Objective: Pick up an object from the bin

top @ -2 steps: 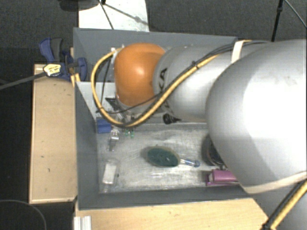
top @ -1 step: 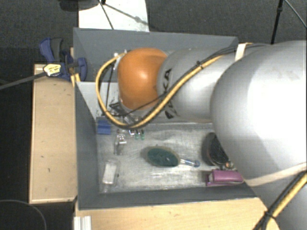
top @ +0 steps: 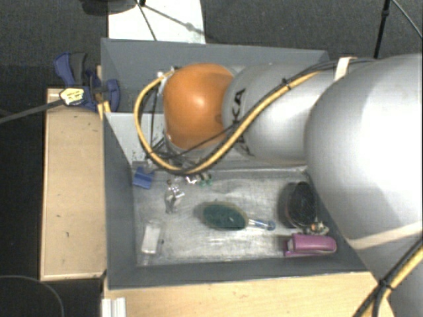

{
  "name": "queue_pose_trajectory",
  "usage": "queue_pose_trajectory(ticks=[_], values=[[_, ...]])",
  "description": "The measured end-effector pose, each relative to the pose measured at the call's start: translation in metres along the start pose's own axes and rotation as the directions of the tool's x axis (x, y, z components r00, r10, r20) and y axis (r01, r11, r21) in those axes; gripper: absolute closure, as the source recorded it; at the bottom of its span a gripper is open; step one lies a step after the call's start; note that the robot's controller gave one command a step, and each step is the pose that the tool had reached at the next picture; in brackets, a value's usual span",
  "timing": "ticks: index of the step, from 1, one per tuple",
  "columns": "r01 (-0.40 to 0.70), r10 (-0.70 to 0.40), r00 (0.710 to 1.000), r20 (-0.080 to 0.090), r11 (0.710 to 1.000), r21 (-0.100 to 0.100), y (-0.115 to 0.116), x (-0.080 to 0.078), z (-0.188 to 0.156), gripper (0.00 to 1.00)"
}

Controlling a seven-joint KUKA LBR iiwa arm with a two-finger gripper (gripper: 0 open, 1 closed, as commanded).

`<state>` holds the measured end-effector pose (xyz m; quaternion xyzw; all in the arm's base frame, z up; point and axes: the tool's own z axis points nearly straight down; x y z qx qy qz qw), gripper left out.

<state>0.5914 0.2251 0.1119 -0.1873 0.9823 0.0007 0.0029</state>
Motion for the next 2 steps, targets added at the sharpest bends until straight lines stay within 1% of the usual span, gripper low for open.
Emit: queue_pose_trajectory(ticks=[1, 2], values=[[0.042, -0.042, 0.999, 0.026, 0.999, 0.001, 0.006, 0.031, 0.023, 0.0], [0.088, -0.088, 0.996, 0.003, 0.996, 0.004, -0.064, 0.025, 0.002, 0.0]])
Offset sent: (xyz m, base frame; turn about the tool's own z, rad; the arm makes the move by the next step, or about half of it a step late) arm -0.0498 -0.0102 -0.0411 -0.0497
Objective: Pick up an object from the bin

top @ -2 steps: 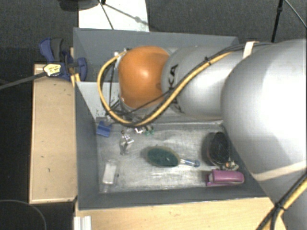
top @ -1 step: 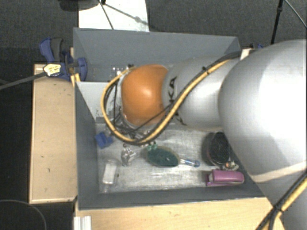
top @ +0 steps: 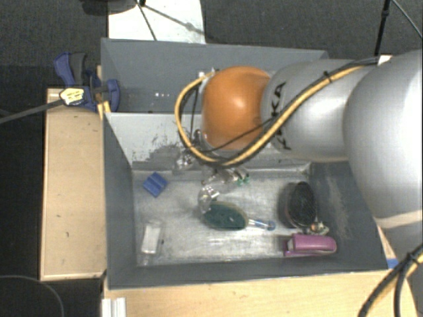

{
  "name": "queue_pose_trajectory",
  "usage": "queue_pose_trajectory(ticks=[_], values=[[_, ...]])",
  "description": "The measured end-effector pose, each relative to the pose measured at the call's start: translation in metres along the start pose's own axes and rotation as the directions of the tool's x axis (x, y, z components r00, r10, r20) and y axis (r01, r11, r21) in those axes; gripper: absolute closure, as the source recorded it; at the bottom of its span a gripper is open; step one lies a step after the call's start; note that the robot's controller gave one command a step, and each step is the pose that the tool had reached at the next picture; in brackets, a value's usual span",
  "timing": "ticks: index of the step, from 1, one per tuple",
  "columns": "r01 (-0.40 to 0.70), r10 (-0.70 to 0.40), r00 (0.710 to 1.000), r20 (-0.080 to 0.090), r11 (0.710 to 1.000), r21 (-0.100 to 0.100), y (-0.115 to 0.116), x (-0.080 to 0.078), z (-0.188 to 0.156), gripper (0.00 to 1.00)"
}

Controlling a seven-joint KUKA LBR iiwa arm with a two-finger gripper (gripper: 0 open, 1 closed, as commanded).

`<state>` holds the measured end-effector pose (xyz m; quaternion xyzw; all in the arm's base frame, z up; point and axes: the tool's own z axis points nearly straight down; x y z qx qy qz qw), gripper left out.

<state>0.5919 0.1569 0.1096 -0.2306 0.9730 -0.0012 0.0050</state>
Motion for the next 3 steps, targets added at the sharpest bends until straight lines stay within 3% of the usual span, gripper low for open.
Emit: queue_pose_trajectory(ticks=[1, 2, 3], values=[[0.111, -0.111, 0.994, -0.01, 0.994, -0.004, -0.025, 0.078, -0.009, 0.0], [-0.119, 0.119, 0.993, -0.003, 0.993, -0.005, -0.05, 0.1, 0.037, 0.0], [-0.121, 0.121, 0.993, 0.004, 0.993, -0.004, -0.051, 0.097, 0.035, 1.0]])
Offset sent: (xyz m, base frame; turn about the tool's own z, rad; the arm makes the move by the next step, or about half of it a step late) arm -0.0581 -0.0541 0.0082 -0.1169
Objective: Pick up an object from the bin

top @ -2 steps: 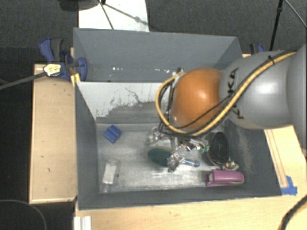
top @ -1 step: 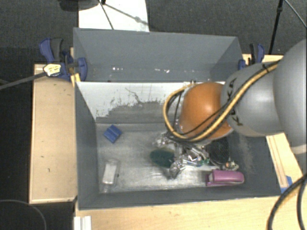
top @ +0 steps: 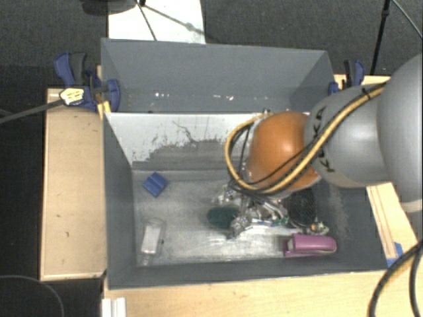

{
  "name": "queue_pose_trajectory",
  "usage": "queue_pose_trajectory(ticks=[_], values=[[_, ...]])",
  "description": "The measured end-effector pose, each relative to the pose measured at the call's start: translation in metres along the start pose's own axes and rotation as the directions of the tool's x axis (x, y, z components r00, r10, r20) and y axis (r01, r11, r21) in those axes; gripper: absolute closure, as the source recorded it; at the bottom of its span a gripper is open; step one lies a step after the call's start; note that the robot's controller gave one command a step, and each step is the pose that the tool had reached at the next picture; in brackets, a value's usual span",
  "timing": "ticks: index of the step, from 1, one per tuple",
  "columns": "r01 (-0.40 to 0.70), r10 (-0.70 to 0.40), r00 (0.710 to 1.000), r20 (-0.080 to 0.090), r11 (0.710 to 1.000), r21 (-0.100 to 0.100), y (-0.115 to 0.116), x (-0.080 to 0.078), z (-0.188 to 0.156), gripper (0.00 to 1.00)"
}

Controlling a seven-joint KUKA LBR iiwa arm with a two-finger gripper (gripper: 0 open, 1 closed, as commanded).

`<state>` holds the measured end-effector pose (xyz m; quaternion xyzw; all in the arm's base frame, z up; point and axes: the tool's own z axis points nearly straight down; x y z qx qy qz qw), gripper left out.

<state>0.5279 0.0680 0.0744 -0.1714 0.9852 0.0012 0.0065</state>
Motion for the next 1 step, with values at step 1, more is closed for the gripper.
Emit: queue_pose_trajectory(ticks=[1], values=[[0.169, -0.169, 0.986, -0.005, 0.986, 0.002, -0.01, 0.0032, -0.1345, 1.0]])
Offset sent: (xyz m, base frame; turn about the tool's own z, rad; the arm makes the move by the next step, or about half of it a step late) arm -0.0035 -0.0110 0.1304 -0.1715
